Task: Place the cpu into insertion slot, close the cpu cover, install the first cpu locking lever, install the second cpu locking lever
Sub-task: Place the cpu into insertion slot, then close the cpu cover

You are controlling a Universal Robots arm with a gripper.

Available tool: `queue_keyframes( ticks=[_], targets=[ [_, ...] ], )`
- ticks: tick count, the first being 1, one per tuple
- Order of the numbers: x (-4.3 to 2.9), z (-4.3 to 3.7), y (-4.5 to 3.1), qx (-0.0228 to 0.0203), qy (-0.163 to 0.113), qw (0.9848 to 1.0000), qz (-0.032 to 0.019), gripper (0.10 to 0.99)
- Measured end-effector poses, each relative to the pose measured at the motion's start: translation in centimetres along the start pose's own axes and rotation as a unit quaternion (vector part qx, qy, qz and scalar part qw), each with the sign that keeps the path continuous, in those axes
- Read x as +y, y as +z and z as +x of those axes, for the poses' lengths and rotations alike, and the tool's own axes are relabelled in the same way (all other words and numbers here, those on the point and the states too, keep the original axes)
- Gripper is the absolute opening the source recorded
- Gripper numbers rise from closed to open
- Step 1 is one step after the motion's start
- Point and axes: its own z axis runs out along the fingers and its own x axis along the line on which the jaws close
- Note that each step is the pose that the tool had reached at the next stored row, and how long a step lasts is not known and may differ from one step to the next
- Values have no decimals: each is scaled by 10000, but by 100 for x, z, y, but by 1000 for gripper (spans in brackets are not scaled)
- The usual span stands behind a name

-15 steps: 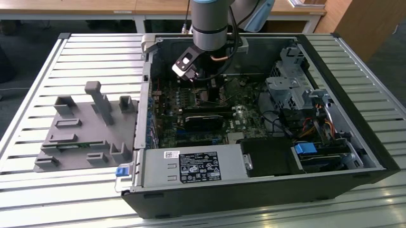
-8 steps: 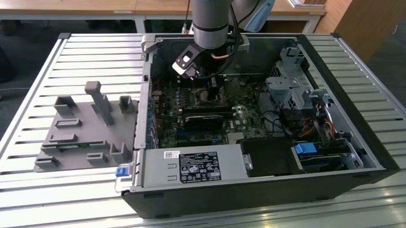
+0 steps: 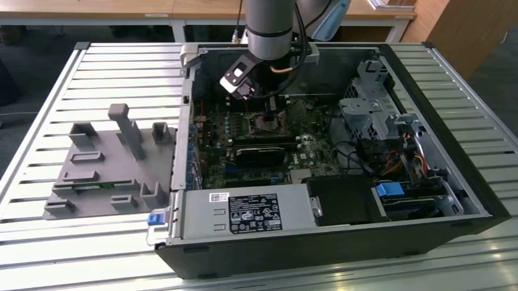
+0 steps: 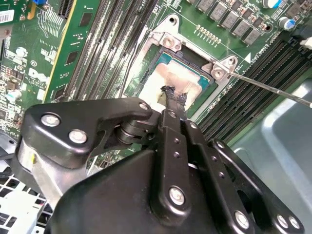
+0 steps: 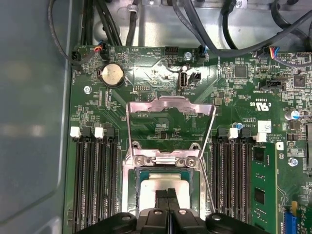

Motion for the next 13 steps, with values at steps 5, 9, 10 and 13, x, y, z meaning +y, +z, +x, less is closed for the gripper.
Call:
queue_keyframes(
  ticks=[5,9,10,13],
  targets=[
    [1,-1,-19,-1,0,10000,1,106],
    [3,0,-34,0,0,10000,1,106],
    [3,0,-37,0,0,10000,2,106],
    [4,-1,-50,-1,0,10000,4,106]
  ],
)
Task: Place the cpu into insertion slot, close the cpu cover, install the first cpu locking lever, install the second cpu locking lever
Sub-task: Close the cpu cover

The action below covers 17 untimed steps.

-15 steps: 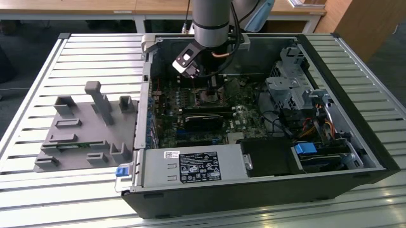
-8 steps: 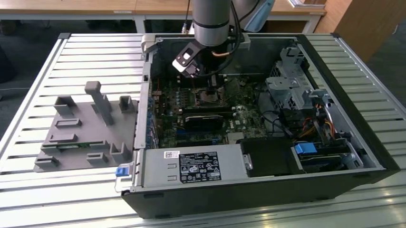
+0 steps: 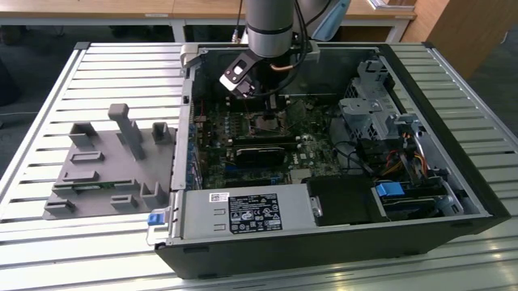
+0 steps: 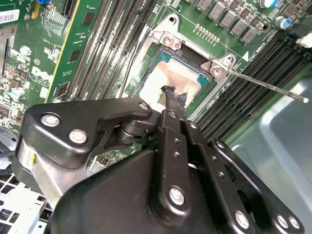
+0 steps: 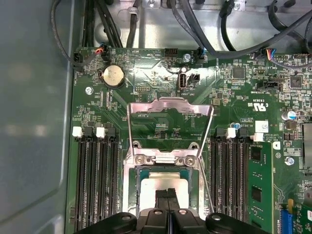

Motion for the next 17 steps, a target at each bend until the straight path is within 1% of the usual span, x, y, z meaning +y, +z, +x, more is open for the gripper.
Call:
queue_keyframes(
  ticks=[8,17],
  targets=[
    [5,0,-67,1,0,10000,1,106],
    [10,-1,-125,1,0,10000,2,106]
  ],
)
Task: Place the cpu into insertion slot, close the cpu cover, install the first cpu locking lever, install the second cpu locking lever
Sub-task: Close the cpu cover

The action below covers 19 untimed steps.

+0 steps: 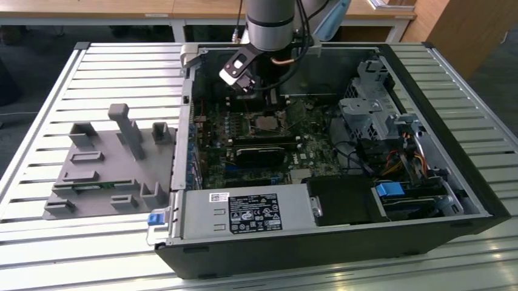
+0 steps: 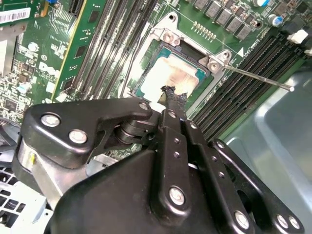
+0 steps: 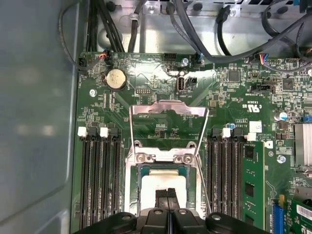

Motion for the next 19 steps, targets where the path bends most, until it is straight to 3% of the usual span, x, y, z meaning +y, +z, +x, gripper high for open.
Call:
queue_keyframes(
  ticks=[4,12,15,19],
  targets=[
    [8,-1,-108,0,0,10000,0,106],
    [37,-3,-463,0,-1,10000,1,106],
    [66,-3,-501,1,0,10000,17,106],
    [208,-3,-488,14,0,9999,115,106]
  ],
)
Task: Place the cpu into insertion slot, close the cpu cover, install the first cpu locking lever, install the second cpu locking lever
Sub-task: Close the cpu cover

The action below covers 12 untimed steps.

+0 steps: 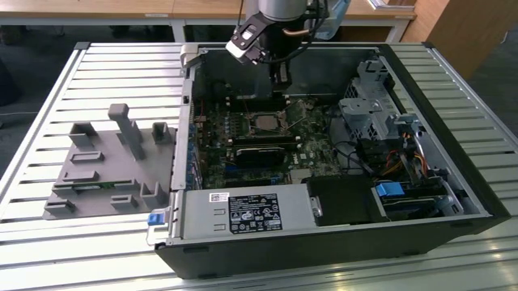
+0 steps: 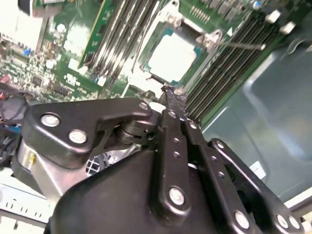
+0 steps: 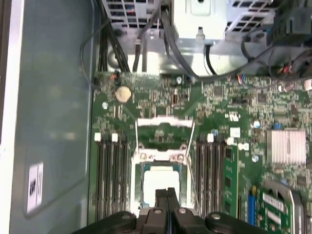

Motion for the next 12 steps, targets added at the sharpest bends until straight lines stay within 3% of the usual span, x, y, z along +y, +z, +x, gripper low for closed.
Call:
queue_keyframes(
  ticks=[4,7,12],
  targets=[
    [55,0,35,14,-7,10000,17,106],
    [54,-18,58,99,-15,9999,17,106],
    [61,-33,68,101,-15,9999,17,106]
  ],
)
